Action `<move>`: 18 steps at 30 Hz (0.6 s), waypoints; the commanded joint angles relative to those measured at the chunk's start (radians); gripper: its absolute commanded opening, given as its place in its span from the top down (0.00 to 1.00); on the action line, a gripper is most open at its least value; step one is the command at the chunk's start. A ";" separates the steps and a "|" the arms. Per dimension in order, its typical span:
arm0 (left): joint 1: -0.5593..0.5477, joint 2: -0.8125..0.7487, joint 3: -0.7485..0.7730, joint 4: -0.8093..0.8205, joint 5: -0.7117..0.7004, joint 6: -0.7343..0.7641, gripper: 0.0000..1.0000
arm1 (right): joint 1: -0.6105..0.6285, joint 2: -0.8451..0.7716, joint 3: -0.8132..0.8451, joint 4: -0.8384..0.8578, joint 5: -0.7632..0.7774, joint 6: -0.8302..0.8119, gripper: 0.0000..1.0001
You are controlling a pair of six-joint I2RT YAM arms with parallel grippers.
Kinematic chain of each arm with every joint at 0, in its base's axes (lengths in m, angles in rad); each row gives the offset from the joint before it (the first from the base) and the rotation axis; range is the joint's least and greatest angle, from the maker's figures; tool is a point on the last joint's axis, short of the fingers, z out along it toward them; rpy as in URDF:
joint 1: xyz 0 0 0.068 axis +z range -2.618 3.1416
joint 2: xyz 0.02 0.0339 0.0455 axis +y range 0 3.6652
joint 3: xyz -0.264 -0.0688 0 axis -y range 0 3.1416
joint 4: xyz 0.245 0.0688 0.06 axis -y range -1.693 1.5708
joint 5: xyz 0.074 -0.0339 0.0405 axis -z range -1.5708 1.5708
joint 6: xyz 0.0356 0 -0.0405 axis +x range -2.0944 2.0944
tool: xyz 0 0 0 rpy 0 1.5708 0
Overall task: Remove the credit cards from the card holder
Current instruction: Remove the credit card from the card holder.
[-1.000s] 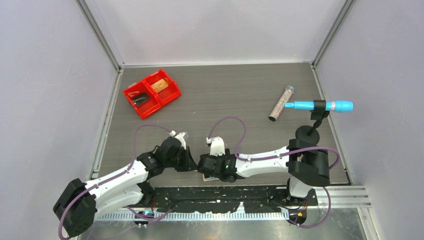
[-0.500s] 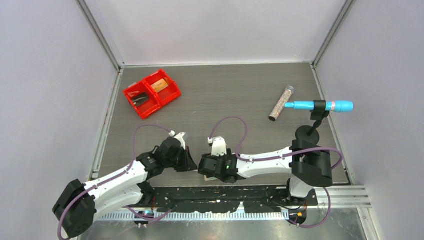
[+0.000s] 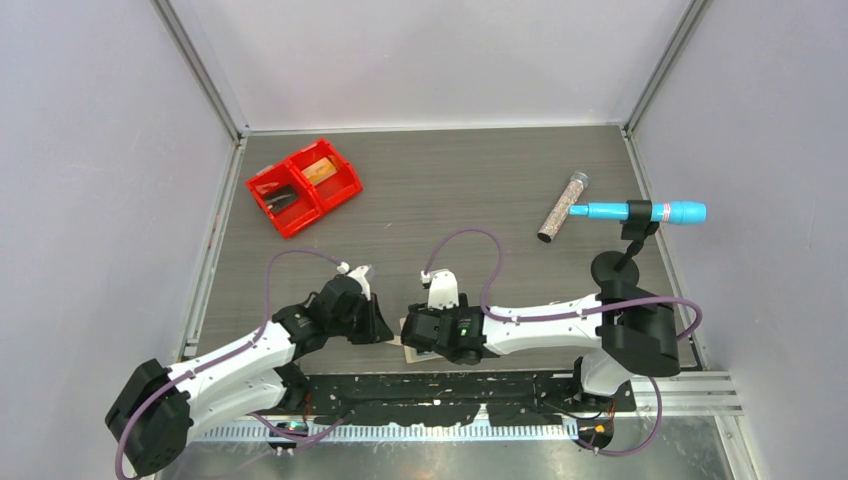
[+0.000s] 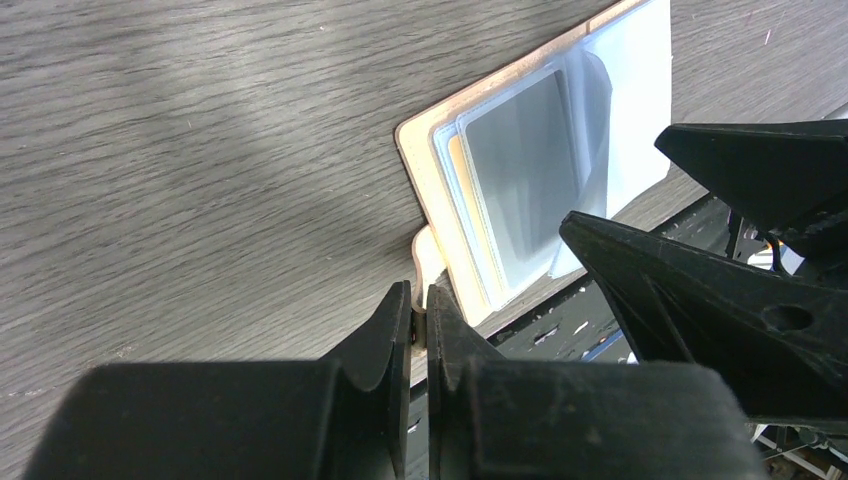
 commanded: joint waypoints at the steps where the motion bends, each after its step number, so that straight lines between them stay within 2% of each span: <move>1: -0.005 -0.006 0.001 -0.004 -0.023 0.022 1.00 | 0.006 -0.050 -0.008 -0.020 0.058 0.026 0.25; 7: -0.005 -0.011 0.008 -0.015 -0.026 0.024 1.00 | 0.004 -0.077 -0.036 -0.074 0.092 0.056 0.25; 13: -0.005 -0.021 0.012 -0.017 -0.021 0.024 1.00 | -0.002 -0.181 -0.105 -0.156 0.137 0.110 0.26; 18: -0.005 -0.022 0.016 -0.017 -0.019 0.024 1.00 | -0.011 -0.252 -0.097 -0.201 0.149 0.101 0.28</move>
